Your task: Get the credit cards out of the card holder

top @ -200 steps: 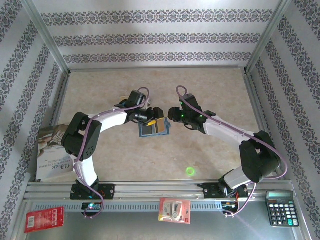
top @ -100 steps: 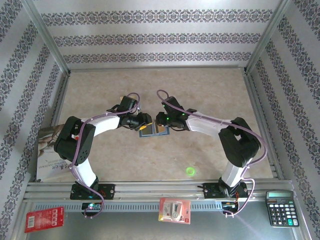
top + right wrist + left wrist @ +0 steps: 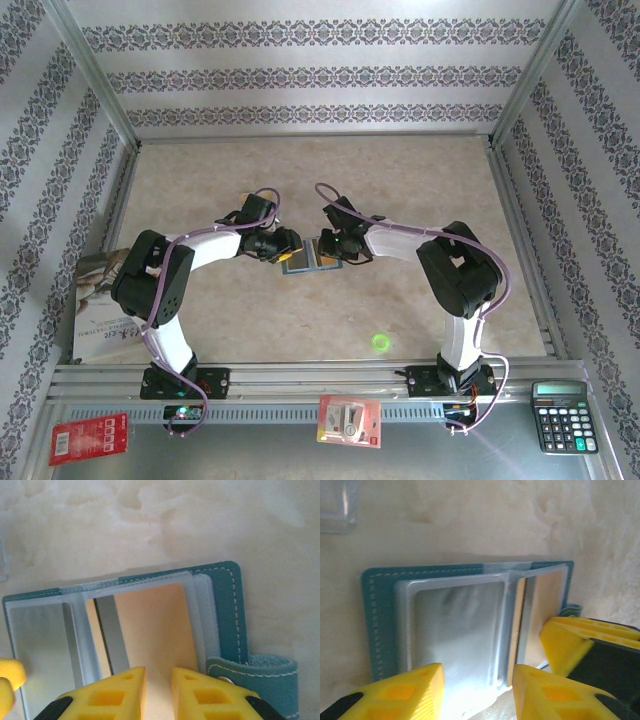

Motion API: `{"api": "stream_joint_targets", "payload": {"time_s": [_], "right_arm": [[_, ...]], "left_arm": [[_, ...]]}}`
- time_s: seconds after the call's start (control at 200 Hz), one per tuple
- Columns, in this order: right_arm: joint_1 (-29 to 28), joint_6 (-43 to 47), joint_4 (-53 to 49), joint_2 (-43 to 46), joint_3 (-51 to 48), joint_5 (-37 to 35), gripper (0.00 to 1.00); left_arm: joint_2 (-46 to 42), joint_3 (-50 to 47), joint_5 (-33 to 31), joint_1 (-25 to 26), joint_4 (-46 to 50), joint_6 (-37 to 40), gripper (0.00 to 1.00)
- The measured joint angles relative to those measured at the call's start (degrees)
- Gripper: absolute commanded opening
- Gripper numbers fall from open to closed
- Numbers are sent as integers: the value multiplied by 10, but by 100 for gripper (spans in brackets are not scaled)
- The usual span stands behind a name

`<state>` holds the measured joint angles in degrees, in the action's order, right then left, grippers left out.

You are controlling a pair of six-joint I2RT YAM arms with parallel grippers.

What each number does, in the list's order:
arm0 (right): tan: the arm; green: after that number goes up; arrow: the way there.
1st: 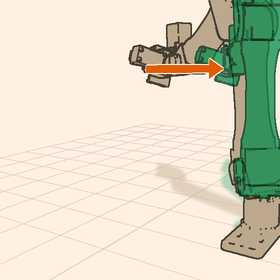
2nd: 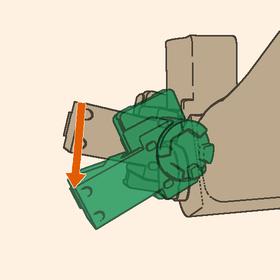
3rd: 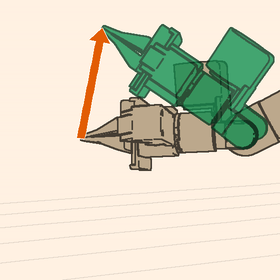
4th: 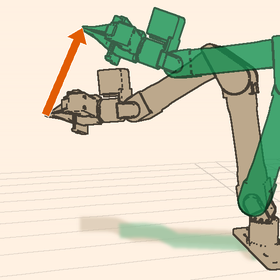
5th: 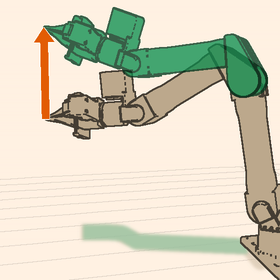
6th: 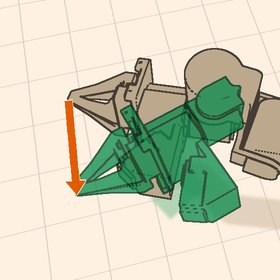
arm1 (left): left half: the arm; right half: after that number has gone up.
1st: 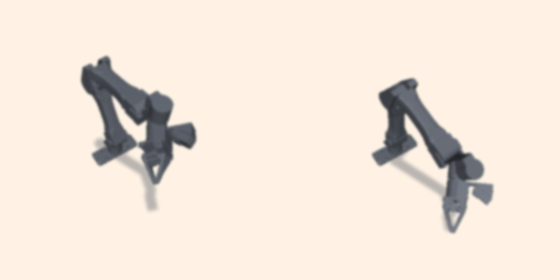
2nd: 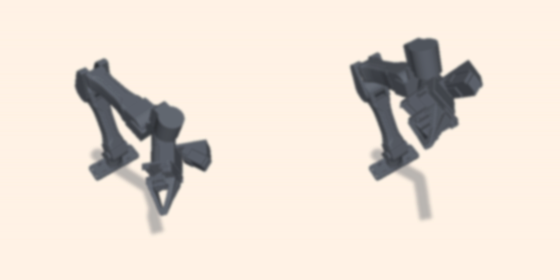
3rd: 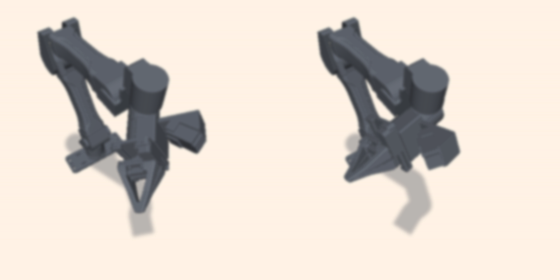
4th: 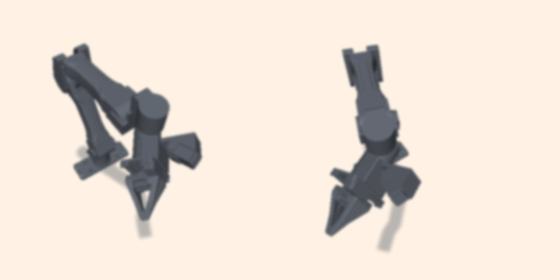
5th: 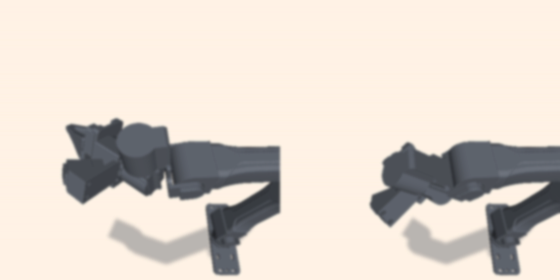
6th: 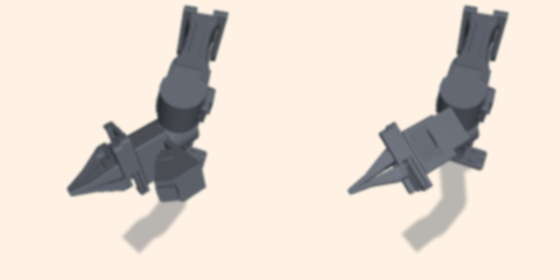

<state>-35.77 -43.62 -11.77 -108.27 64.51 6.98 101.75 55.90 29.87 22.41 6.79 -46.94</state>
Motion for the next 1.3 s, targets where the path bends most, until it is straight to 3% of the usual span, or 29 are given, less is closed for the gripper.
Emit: {"api": "stream_joint_targets", "payload": {"time_s": [0.53,0.904,1.304], "right_arm": [[3,11,9,47,-9,10,25],[-8,37,-34,7,35,-7,27],[16,37,-55,14,8,-30,28]], "left_arm": [[0,7,-6,1,7,5,39],[5,7,-24,1,22,19,39],[7,8,-25,4,23,30,39]]}}
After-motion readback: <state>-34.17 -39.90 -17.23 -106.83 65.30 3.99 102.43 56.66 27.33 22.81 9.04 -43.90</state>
